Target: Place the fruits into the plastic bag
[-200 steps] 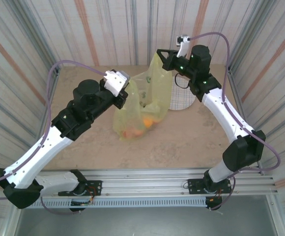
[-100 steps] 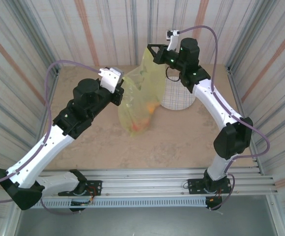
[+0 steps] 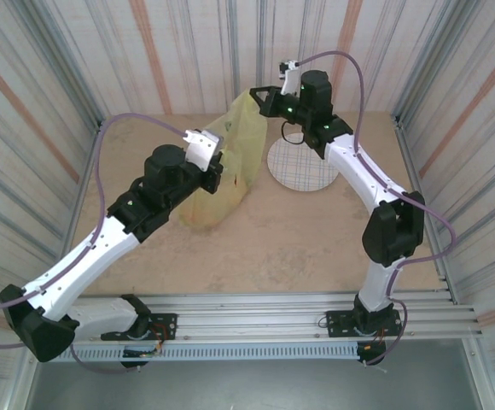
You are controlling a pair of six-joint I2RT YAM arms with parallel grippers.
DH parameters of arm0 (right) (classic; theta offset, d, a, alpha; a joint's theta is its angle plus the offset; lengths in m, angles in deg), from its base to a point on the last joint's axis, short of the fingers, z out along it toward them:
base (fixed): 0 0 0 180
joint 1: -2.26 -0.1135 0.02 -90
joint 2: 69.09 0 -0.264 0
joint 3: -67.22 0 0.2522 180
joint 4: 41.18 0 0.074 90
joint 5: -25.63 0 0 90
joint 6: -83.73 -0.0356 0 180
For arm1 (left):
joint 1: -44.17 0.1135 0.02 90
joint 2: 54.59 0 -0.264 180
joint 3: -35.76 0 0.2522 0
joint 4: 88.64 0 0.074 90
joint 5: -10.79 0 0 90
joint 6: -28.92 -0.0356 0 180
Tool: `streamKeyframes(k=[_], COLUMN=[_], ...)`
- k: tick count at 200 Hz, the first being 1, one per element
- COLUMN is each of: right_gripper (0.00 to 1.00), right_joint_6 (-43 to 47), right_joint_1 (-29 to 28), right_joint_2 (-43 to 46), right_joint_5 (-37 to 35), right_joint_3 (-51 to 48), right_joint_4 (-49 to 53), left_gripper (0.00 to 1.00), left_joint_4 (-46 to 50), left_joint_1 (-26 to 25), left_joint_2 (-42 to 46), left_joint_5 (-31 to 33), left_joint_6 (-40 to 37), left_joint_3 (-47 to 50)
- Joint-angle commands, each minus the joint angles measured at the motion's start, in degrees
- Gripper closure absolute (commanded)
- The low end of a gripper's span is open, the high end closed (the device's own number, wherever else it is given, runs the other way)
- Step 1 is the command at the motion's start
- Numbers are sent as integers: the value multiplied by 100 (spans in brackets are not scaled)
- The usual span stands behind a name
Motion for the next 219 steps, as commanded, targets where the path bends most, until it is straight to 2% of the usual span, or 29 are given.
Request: streamKeyframes(k=[1, 7, 21, 39, 51, 82, 108, 136, 174, 203, 219], right_gripper=[100, 100, 91, 71, 62, 43, 31, 26, 19, 16, 15], right_joint_6=[72, 74, 101, 211, 329, 502, 690, 944, 1493, 1752, 1834], right_joint_1=[69, 88, 132, 181, 221, 358, 448, 539, 675, 904, 1034], right_joint_2=[23, 36, 109, 257, 399, 866, 1288, 1694, 2343, 2849, 3135], right_joint_5=[151, 159, 214, 250, 235, 218, 103, -98, -820, -1518, -1972], right_joint_3=[-37, -53, -71, -75, -75, -276, -462, -625, -1188, -1918, -2419], right_joint_4=[119, 143, 212, 375, 532, 686, 795, 1002, 1367, 1590, 1632], left_gripper=[90, 88, 81, 67, 59, 28, 14, 7, 5, 4, 4], left_joint_4=[-102, -85, -25, 73, 148, 452, 714, 1006, 1090, 896, 757], left_joint_1=[29, 30, 30, 30, 33, 47, 111, 290, 688, 1105, 1330], left_joint_2=[52, 62, 78, 135, 201, 422, 659, 883, 1281, 1655, 1815], left_joint_5=[-163, -193, -270, -328, -343, -423, -563, -1067, -1415, -1342, -973], left_joint_6=[115, 94, 59, 29, 31, -13, -45, -41, 335, 823, 1121], left_joint_3=[27, 2, -40, -83, -98, -183, -273, -387, -225, 223, 576])
